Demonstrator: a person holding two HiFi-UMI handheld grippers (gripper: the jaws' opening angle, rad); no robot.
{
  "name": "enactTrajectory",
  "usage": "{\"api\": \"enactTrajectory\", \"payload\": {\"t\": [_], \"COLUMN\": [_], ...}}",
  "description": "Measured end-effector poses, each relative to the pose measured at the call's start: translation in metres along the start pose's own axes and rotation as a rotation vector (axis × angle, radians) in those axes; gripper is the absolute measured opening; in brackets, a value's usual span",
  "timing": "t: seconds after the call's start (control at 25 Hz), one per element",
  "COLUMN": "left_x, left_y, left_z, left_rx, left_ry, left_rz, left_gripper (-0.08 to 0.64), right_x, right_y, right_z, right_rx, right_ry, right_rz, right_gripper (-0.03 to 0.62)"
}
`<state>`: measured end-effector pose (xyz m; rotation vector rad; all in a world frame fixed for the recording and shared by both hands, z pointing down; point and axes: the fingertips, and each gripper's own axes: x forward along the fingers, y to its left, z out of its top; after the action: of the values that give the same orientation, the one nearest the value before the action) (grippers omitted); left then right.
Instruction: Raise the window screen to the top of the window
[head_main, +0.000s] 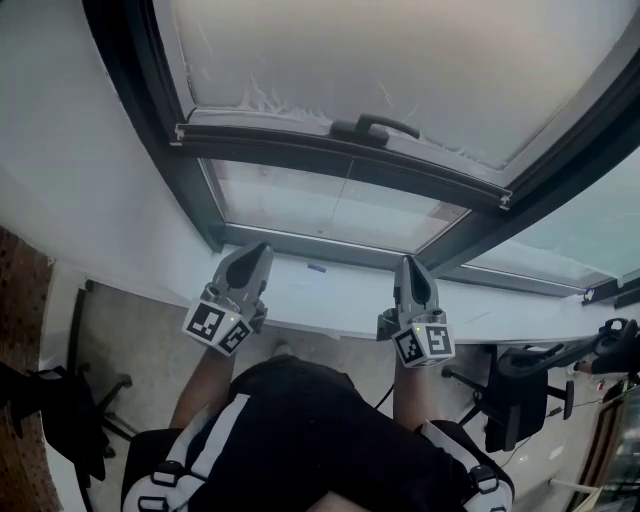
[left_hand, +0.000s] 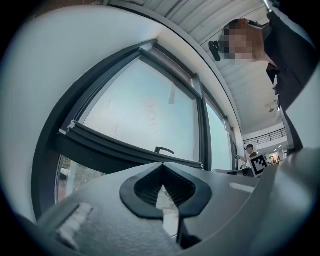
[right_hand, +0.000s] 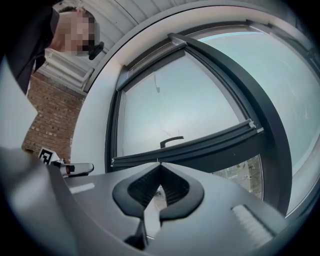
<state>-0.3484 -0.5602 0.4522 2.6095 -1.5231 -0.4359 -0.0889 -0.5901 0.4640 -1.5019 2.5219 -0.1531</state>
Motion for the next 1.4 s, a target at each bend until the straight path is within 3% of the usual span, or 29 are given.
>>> {"api": "enactTrajectory", "payload": {"t": [0.24,0.36,0.56,0.64,0.8,0.92,1.12,1.24,1.4], "left_x": [0.034,0.060,0.107,0.120,0.144,0.161,0.180,0.189,0.196], "left_y": [0.021,0.026,0.011,0.005,0.001,0.005,0.017,0.022,0.030], "left_z": [0.009,0.013,0.022,0.021,0.015,0.003,-0.012,-0.017,-0.031], "left_rx": [0.010,0.075,0.221,0.268,0.415,0.505,0.808,0.972,1.137], "left_ry": [0.002,0.025,0.074,0.105,0.181,0.275,0.406,0.465,0.551], "left_rz": [-0.044,-0.050,-0.148,-0.172,-0.187,-0.196,-0.190,-0.178,-0.158], "left_gripper": [0.003,0.003,0.005,0.048,0.112,0.147,0.152,0.152,0.152], "right_x": [0.015,0.022,0.050,0.062,0.092,0.111,0.130,0.137,0.143], "right_y": [-0.009,-0.019,-0.041,-0.039,-0.028,-0.021,-0.030,-0.040,-0.051], "right_z": [0.001,0.012,0.039,0.044,0.036,0.030,0.005,-0.008,-0.010], "right_rx": [-0.072,-0.161,-0.295,-0.368,-0.531,-0.594,-0.866,-1.019,-1.131], "right_ry": [0.031,0.044,0.060,0.080,0.141,0.207,0.351,0.419,0.452], "right_rz": [-0.036,-0.033,-0.018,0.014,0.110,0.152,0.198,0.201,0.176], "right_gripper": [0.005,0.006,0.006,0.006,0.061,0.114,0.220,0.242,0.244]}}
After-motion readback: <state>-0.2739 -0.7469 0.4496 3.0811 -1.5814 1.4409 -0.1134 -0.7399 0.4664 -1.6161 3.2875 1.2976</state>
